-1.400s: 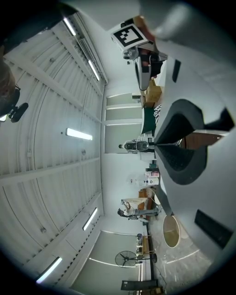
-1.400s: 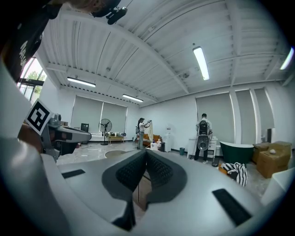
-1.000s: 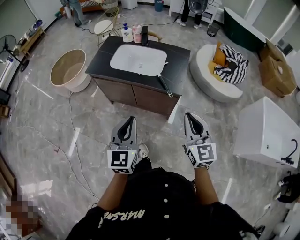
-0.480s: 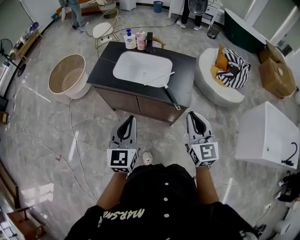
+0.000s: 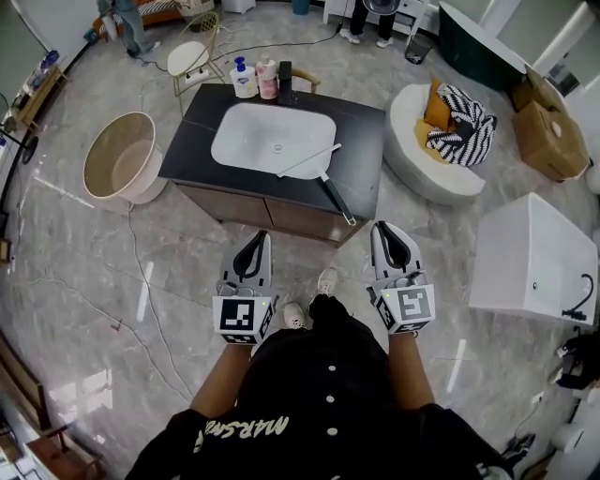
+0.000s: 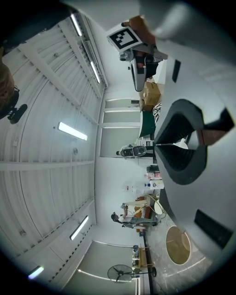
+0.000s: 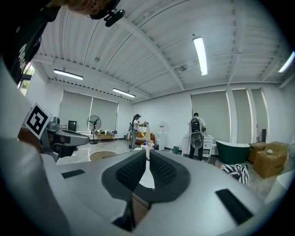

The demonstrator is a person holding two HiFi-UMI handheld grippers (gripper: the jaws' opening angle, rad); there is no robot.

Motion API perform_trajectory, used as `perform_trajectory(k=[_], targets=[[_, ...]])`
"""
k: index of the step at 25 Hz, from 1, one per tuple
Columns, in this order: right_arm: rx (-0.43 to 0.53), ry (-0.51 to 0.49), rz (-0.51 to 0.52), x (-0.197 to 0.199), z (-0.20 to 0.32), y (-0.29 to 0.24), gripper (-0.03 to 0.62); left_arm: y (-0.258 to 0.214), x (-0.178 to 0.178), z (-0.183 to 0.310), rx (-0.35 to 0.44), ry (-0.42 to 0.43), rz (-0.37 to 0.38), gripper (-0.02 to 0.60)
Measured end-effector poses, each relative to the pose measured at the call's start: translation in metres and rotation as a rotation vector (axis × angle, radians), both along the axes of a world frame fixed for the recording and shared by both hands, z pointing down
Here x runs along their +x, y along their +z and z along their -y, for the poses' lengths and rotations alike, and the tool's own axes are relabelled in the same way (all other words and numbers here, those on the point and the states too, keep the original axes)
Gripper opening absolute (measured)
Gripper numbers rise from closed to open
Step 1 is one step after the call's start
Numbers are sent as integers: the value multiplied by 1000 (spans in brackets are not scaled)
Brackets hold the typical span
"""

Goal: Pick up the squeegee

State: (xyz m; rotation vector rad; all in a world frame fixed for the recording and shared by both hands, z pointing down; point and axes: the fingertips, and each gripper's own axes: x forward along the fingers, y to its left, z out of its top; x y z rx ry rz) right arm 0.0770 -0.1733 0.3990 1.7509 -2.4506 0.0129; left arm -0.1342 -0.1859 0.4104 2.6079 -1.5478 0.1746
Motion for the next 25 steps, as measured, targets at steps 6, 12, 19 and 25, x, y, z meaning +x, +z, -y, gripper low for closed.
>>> perform_trajectory(k=[6, 12, 19, 25], targets=[[-9, -7, 15, 17, 43, 10, 0, 0, 17, 44, 9, -11, 10, 18], [0, -4, 29, 38, 96, 8, 0, -2, 31, 90, 14, -34, 27, 18], [20, -34, 34, 62, 152, 1, -2, -8, 55, 140, 28, -66, 28, 18], [15, -75, 45, 73, 183, 0, -2, -13, 70, 163, 33, -98, 34, 18]])
